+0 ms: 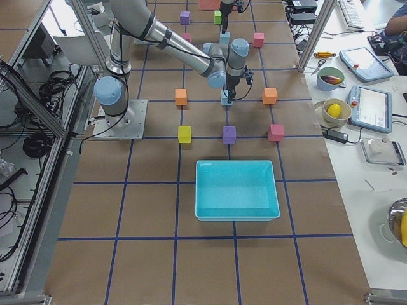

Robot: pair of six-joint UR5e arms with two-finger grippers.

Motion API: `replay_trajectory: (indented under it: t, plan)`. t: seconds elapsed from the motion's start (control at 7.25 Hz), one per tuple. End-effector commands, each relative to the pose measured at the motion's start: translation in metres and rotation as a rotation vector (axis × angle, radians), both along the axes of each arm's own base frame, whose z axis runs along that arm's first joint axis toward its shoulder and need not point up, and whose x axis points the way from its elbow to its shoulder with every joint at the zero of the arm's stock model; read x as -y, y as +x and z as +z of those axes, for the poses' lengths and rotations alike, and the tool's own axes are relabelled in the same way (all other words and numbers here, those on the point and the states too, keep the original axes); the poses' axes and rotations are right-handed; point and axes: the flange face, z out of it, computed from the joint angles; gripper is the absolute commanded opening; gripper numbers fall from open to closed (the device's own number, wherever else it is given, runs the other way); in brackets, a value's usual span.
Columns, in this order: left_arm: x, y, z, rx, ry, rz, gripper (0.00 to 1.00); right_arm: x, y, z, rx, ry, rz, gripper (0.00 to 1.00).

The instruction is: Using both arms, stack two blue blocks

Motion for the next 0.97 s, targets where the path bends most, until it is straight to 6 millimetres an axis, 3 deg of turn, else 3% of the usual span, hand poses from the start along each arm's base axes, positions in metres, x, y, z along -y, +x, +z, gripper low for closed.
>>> replay_trajectory:
  t: [0.0, 0.14, 0.28, 0.55, 0.69, 0.83]
  plan:
    - [0.008, 0.000, -0.014, 0.001, -0.017, -0.009, 1.00, 0.001, -0.001, 0.002, -0.009, -0.004, 0.001, 0.00]
    - [0.009, 0.000, -0.020, 0.001, -0.016, -0.009, 1.00, 0.003, 0.000, 0.017, -0.007, -0.022, -0.010, 0.00]
    - [0.009, 0.000, -0.027, 0.001, -0.004, -0.007, 1.00, -0.006, 0.018, 0.048, 0.008, -0.056, -0.010, 0.00]
    - [0.009, 0.000, -0.035, 0.001, 0.006, -0.007, 1.00, -0.062, 0.103, 0.097, 0.026, -0.027, -0.025, 0.00]
    - [0.010, 0.000, -0.041, 0.001, 0.016, -0.007, 1.00, -0.090, 0.138, 0.097, 0.025, -0.013, -0.036, 0.00]
    - [0.011, 0.000, -0.044, 0.001, 0.012, -0.007, 1.00, -0.114, 0.170, 0.083, 0.042, 0.015, -0.082, 0.00]
